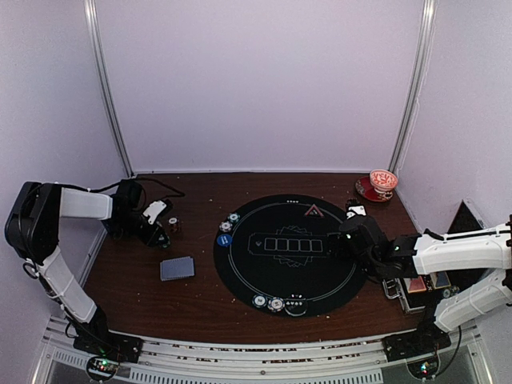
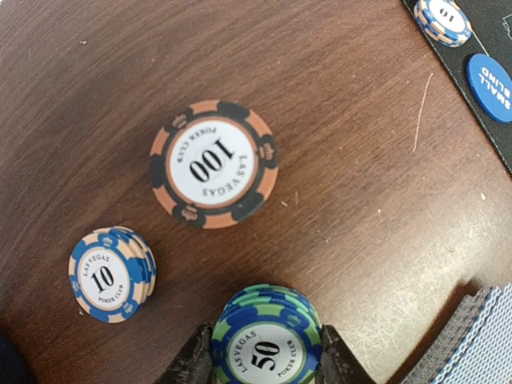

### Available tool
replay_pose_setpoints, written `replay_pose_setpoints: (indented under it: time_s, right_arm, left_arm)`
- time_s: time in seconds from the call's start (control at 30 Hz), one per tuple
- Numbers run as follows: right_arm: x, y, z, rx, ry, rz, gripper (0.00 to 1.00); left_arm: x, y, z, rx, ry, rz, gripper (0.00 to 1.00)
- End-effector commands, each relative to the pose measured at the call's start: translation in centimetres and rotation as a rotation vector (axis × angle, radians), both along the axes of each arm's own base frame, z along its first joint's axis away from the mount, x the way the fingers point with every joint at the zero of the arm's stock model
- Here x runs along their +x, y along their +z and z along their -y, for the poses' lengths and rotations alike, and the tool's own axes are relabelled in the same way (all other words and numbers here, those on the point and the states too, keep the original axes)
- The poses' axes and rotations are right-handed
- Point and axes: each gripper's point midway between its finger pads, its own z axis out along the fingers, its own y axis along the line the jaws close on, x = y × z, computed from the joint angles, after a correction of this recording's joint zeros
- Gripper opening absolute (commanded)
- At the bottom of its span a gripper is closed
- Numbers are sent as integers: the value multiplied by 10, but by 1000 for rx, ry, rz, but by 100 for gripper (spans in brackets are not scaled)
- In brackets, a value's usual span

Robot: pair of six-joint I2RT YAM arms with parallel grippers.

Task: Distribute texas hold em gaming equipment
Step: Pick up the pile of poker chips from the pile of poker chips.

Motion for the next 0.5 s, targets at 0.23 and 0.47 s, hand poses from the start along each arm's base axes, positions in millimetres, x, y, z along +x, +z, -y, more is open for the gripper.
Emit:
replay_pose_setpoints:
  time_s: [0.23, 0.47]
  right_arm:
    - [1, -1, 2, 6, -9, 2, 100]
    - [1, 0, 2, 9, -12, 4, 100]
  left_arm:
    - [-1, 21, 3, -28, -20, 56, 31]
    - [-6, 46, 7, -49, -54, 109, 29]
